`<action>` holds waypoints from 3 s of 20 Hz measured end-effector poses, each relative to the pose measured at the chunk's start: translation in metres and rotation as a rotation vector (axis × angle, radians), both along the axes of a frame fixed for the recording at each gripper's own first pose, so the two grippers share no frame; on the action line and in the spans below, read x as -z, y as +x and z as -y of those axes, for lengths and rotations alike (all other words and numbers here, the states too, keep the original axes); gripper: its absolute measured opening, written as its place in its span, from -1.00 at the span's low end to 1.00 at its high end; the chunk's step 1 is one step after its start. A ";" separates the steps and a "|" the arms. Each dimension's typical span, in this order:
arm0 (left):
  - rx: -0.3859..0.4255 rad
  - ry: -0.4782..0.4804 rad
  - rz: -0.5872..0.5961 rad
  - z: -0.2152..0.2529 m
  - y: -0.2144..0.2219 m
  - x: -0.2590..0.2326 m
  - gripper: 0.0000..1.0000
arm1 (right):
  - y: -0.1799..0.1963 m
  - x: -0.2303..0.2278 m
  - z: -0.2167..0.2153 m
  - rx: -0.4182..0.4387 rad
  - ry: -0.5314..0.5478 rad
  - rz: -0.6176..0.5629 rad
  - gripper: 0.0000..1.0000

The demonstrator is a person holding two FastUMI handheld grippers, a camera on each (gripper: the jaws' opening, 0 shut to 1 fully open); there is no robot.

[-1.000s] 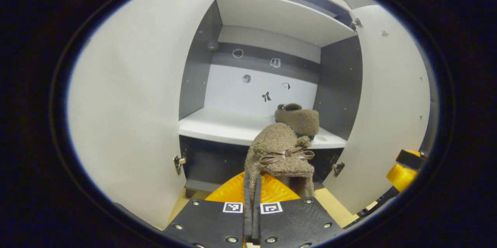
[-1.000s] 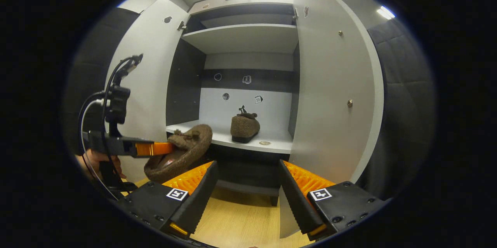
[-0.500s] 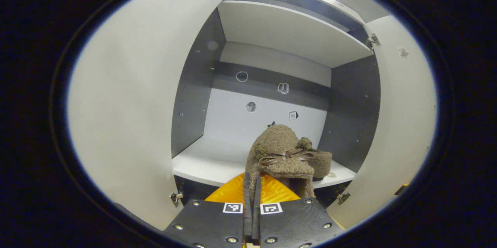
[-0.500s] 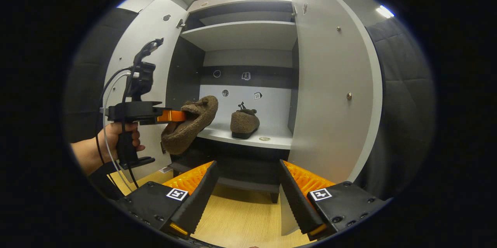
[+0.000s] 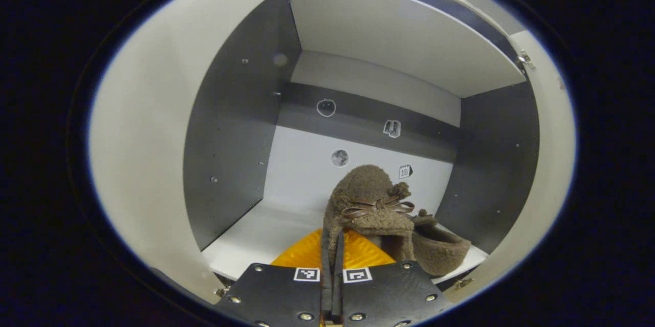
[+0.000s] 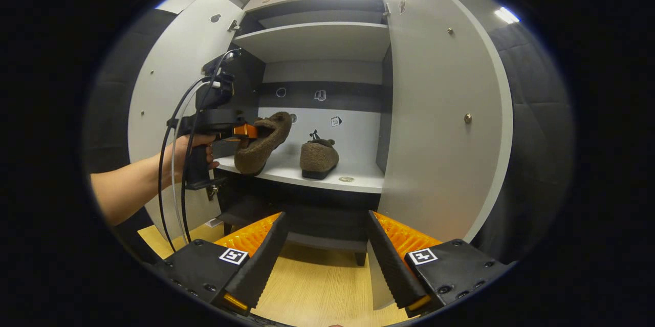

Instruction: Grab one shoe with the right hand and put it into the shoe cabinet, grab the other shoe with the left hand and put it into the shoe cabinet; then close the right door with the right hand and the left door with the left hand.

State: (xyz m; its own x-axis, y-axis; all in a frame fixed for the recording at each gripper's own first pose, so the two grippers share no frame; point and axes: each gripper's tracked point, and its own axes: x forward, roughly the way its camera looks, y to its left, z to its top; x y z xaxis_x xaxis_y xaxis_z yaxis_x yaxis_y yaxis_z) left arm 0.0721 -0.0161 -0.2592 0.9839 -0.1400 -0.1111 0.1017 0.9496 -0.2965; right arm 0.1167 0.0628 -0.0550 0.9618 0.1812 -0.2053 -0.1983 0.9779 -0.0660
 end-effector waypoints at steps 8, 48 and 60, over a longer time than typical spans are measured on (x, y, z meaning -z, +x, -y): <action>0.024 0.061 -0.080 0.017 0.016 0.016 -0.81 | 0.004 0.006 0.005 0.037 0.004 -0.023 0.96; -0.075 0.305 0.114 -0.033 -0.377 -0.060 0.96 | -0.072 -0.103 0.189 0.157 0.118 0.093 0.95; -0.195 0.306 0.119 -0.113 -0.384 -0.083 0.96 | 0.006 -0.142 0.238 0.382 0.167 0.149 0.96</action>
